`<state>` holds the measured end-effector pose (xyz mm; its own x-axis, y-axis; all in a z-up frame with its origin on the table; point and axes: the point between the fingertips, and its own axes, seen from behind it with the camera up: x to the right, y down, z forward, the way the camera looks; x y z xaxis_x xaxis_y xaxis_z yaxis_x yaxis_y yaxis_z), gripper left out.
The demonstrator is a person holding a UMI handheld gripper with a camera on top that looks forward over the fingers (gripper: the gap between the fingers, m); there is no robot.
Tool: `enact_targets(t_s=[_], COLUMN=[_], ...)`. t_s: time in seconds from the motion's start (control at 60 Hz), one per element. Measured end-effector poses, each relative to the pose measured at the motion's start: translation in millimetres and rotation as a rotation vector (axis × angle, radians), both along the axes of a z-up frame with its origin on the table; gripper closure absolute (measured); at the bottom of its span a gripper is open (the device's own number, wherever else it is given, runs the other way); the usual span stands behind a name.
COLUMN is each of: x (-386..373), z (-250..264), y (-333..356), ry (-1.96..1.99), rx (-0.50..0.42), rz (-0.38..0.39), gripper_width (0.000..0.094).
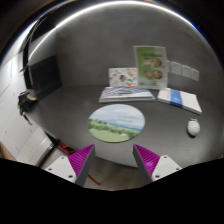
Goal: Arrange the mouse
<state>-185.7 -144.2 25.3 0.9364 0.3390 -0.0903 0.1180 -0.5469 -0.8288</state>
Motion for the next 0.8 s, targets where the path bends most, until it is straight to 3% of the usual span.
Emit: enact_targets(t_s=[0.15,0.4,0.6,0.8], x=[67.8,249.6,295.0,292.8], z=[1.9,-12.0,-41.8,-38.8], y=[15.7,75.4,121.5,171.1], ry=[-0.036,-0.114,-0.073,-0.052], rx=[0.009,0.032,-0.04,-0.044], rz=[-0.161,-0.302,-0.25,-0.227], gripper_width=[0.0137,0.0136,0.0131,0.0143])
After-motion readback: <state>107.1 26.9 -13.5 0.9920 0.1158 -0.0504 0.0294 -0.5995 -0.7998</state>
